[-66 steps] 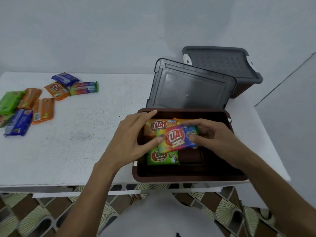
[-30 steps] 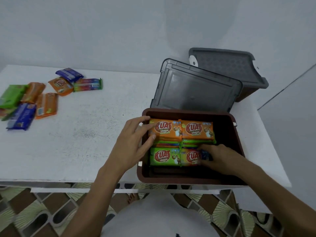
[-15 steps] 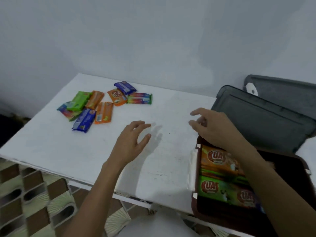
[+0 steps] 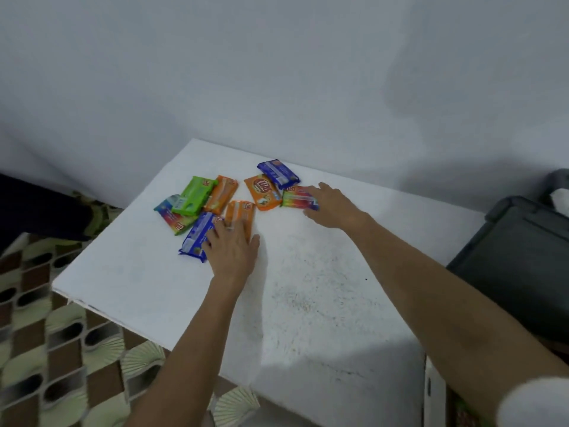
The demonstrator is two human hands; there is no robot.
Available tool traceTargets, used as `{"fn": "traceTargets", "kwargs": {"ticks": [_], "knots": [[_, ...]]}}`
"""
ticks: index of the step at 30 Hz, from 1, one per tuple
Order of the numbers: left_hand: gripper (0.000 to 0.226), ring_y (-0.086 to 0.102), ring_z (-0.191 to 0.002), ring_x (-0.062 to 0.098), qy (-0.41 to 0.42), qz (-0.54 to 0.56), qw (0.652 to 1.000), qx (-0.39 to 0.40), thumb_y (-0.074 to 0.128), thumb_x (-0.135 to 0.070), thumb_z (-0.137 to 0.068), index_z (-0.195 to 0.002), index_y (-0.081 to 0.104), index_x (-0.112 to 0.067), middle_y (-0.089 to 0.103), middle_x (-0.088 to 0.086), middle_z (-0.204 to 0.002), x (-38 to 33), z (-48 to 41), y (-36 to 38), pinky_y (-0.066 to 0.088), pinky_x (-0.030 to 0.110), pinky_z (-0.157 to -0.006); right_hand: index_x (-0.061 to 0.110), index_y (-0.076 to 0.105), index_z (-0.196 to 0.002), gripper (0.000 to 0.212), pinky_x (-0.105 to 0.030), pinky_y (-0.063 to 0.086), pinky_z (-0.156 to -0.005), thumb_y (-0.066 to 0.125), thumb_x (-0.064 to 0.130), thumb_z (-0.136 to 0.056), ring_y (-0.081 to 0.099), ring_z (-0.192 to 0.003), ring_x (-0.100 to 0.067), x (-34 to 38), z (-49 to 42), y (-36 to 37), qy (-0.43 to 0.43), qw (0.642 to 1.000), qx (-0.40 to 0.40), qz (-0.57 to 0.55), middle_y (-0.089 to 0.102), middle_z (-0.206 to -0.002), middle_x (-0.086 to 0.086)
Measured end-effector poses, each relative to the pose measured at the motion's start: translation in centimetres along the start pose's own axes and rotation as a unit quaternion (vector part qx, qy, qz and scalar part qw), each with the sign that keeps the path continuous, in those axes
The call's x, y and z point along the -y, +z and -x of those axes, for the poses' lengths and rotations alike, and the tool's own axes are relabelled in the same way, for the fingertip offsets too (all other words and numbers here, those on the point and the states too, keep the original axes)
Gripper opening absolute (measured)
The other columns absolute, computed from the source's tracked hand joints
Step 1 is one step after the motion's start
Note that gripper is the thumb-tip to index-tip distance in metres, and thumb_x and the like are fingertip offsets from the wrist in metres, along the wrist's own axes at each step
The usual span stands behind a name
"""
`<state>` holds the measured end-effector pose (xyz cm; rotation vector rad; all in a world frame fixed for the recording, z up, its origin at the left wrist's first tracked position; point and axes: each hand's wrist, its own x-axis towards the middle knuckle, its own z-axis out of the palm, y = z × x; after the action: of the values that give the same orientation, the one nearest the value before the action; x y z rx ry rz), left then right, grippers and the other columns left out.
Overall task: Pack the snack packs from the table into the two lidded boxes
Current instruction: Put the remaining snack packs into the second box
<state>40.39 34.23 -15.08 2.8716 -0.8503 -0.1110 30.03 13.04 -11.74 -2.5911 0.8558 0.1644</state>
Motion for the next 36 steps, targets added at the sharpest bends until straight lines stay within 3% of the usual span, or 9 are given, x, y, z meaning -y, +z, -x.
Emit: {"fn": "traceTargets", "kwargs": {"ticks": [2,6,11,18,22,27,30,33,36], "knots": [[0.052,0.040,-0.126,0.041,-0.008,0.013,1.000,-0.019,0.048,-0.052,-0.094,-0.135,0.042,-0.022,0.039,0.019,-0.143,0.2,-0.4,0.4,0.037,0.054,-0.098,0.025,0.028,-0.149,0.057,-0.046,0.037,-0.108,0.047,0.039,-0.097,0.036,-0.133,-0.036,-0.6,-1.0,0.8,-0.002,1.000,0.008,0.030,0.034,-0.147,-0.014],[0.052,0.044,-0.124,0.039,0.006,0.001,1.000,-0.028,0.049,-0.051,-0.095,-0.138,0.041,-0.023,0.041,0.019,-0.142,0.7,-1.1,1.2,0.040,0.052,-0.097,0.022,0.030,-0.147,0.055,-0.039,0.043,-0.100,0.048,0.038,-0.098,0.043,-0.124,-0.031,-1.3,-1.1,1.8,-0.012,0.998,-0.022,0.061,0.041,-0.135,-0.017],[0.057,0.041,-0.129,0.037,-0.005,0.027,0.999,-0.030,0.052,-0.051,-0.094,-0.141,0.038,-0.024,0.040,0.018,-0.142,0.6,-0.9,1.9,0.040,0.047,-0.102,0.020,0.030,-0.147,0.054,-0.043,0.038,-0.107,0.050,0.033,-0.098,0.032,-0.136,-0.034,-1.3,-0.2,2.4,-0.019,0.999,-0.028,0.031,0.029,-0.152,-0.015],[0.055,0.038,-0.131,0.040,-0.026,0.077,0.997,-0.008,0.057,-0.044,-0.093,-0.140,0.039,-0.020,0.037,0.022,-0.142,-0.2,-0.6,1.0,0.037,0.052,-0.105,0.019,0.039,-0.135,0.053,-0.033,0.042,-0.078,0.060,0.036,-0.090,0.048,-0.109,-0.029,-0.5,1.9,1.8,-0.013,0.999,-0.021,0.024,0.047,-0.117,-0.015],[0.058,0.037,-0.129,0.041,-0.033,0.127,0.991,-0.022,0.066,-0.045,-0.087,-0.136,0.047,-0.021,0.041,0.020,-0.139,0.0,0.7,0.5,0.035,0.055,-0.103,0.012,0.051,-0.112,0.026,-0.028,0.036,-0.056,0.050,0.032,-0.095,0.054,-0.075,-0.025,-0.8,5.1,0.7,-0.015,0.995,-0.092,-0.044,0.059,-0.089,-0.010],[0.052,0.040,-0.123,0.037,-0.027,0.145,0.988,-0.034,0.065,-0.050,-0.083,-0.128,0.056,-0.025,0.047,0.016,-0.133,-0.8,3.1,-0.2,0.036,0.053,-0.098,0.011,0.052,-0.125,0.028,-0.033,0.055,-0.066,0.048,0.023,-0.100,0.062,-0.083,-0.023,-2.4,10.3,-1.5,-0.021,0.976,-0.156,-0.150,0.066,-0.111,-0.012],[0.052,0.047,-0.119,0.032,0.027,0.185,0.981,-0.053,0.064,-0.050,-0.083,-0.128,0.057,-0.026,0.051,0.013,-0.132,-2.0,4.9,-1.1,0.044,0.052,-0.097,0.012,0.053,-0.124,0.026,-0.022,0.058,-0.066,0.054,0.018,-0.098,0.067,-0.092,-0.022,-4.1,14.0,-2.5,-0.037,0.961,-0.165,-0.219,0.065,-0.115,-0.009],[0.052,0.049,-0.117,0.025,0.099,0.273,0.954,-0.073,0.070,-0.042,-0.082,-0.129,0.055,-0.028,0.049,0.009,-0.132,-3.4,7.2,-1.8,0.046,0.041,-0.096,0.021,0.049,-0.126,0.030,-0.020,0.058,-0.066,0.056,0.017,-0.097,0.066,-0.089,-0.015,-5.1,18.1,-3.4,-0.019,0.960,-0.180,-0.215,0.062,-0.120,-0.004],[0.061,0.047,-0.112,0.009,0.159,0.347,0.920,-0.085,0.078,-0.029,-0.078,-0.133,0.051,-0.028,0.049,0.003,-0.128,-5.1,9.7,-2.8,0.037,0.014,-0.094,0.030,0.045,-0.125,0.029,-0.017,0.057,-0.061,0.054,0.024,-0.097,0.065,-0.086,-0.009,-5.7,22.8,-4.2,0.013,0.953,-0.195,-0.230,0.057,-0.118,0.004]]}}
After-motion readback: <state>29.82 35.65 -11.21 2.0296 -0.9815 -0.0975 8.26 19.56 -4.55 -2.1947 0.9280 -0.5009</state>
